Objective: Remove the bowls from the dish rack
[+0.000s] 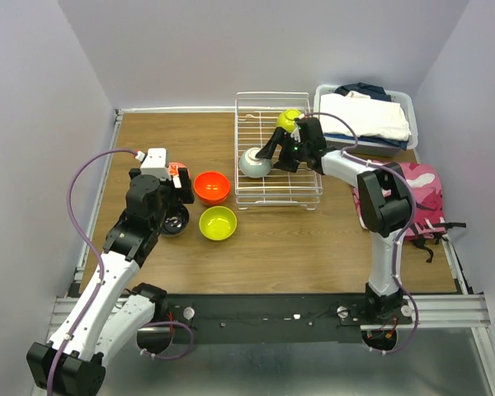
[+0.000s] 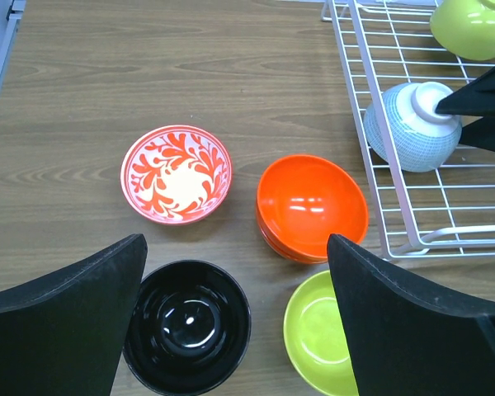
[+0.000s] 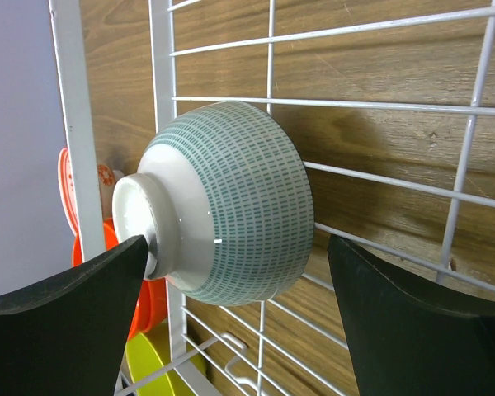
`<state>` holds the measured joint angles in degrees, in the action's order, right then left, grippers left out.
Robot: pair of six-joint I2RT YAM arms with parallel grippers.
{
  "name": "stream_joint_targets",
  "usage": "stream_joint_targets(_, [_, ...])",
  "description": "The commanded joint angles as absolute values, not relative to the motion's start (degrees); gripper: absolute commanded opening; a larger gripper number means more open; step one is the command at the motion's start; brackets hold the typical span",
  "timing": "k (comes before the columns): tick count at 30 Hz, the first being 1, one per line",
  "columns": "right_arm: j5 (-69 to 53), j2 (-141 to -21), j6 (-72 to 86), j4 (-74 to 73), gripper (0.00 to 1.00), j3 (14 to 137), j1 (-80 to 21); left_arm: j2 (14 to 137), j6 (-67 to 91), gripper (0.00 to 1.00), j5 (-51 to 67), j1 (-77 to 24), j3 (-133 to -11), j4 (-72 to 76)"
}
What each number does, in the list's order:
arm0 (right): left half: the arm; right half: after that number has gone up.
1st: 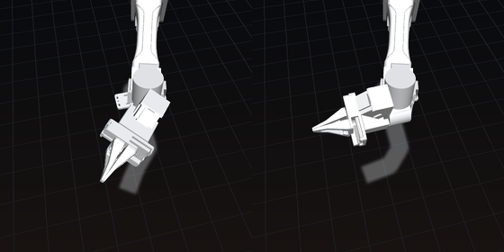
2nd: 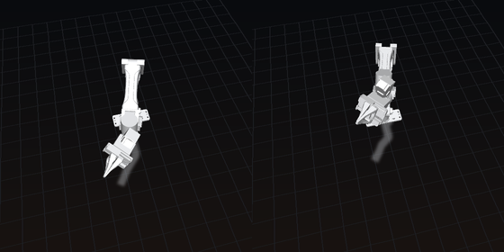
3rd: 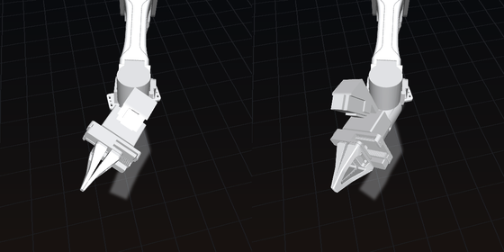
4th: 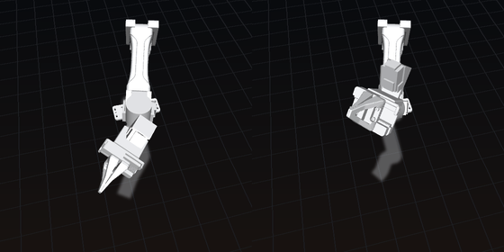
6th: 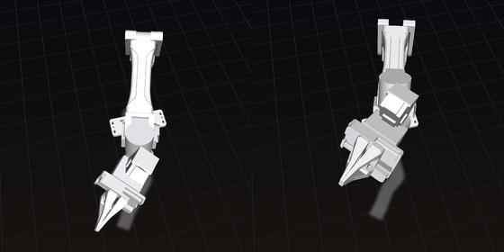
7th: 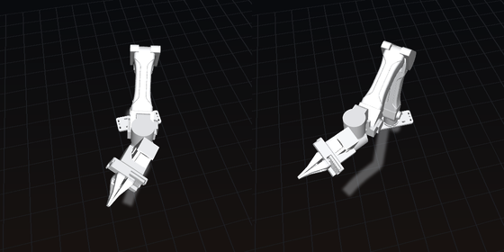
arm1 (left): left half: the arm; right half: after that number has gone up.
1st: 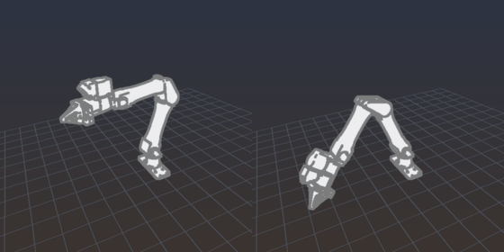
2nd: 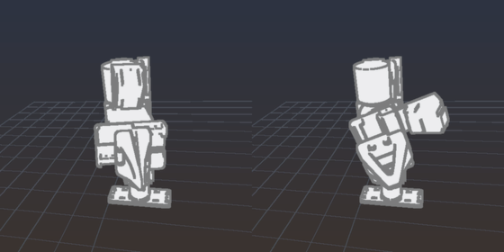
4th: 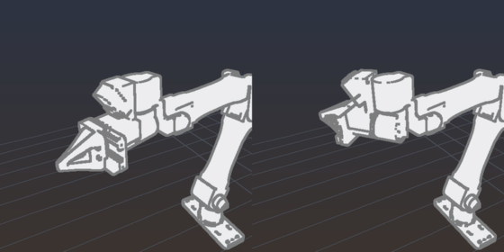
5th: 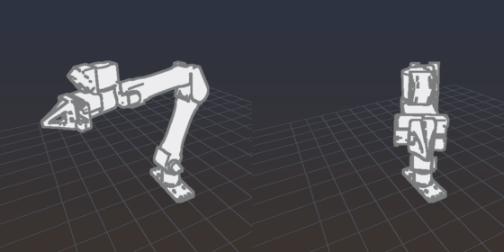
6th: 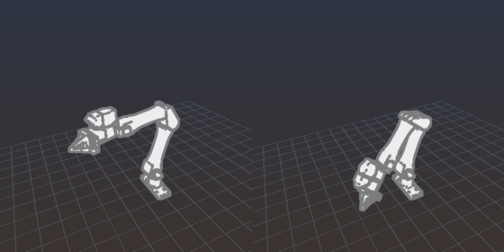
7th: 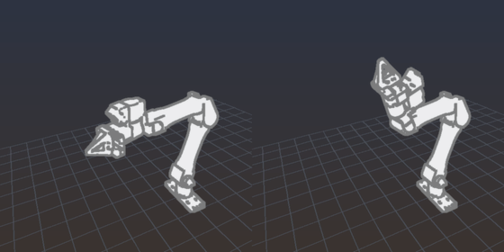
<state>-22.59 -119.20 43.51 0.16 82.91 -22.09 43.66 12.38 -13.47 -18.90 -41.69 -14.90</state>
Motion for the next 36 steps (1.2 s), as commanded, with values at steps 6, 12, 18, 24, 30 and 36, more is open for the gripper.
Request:
stream_joint_targets(6, [-28.6,-123.0,46.7,4.7,0.94,80.2,-22.0,43.0,11.8,0.99,-13.9,-19.3,-41.0,-13.1])
stream_joint_targets(12, [-30.8,-123.0,46.7,6.6,0.86,79.8,-22.0,43.2,11.8,0.99,-13.5,-19.3,-40.9,-12.8])
stream_joint_targets(18, [-30.3,-121.5,46.7,6.9,0.65,79.5,-21.8,43.2,11.8,0.99,-13.6,-19.3,-40.9,-12.8])
stream_joint_targets(24, [-29.4,-118.5,45.4,6.0,0.42,79.7,-21.8,43.2,11.8,0.99,-13.5,-19.3,-40.9,-12.9])
stream_joint_targets(30, [-26.4,-115.1,39.3,1.5,0.37,81.5,-21.8,43.2,11.9,0.99,-13.5,-19.3,-40.9,-12.9])
stream_joint_targets(36, [-22.5,-111.4,31.2,-4.1,0.36,83.0,-21.9,43.5,11.9,0.99,-13.3,-19.3,-41.0,-12.9])
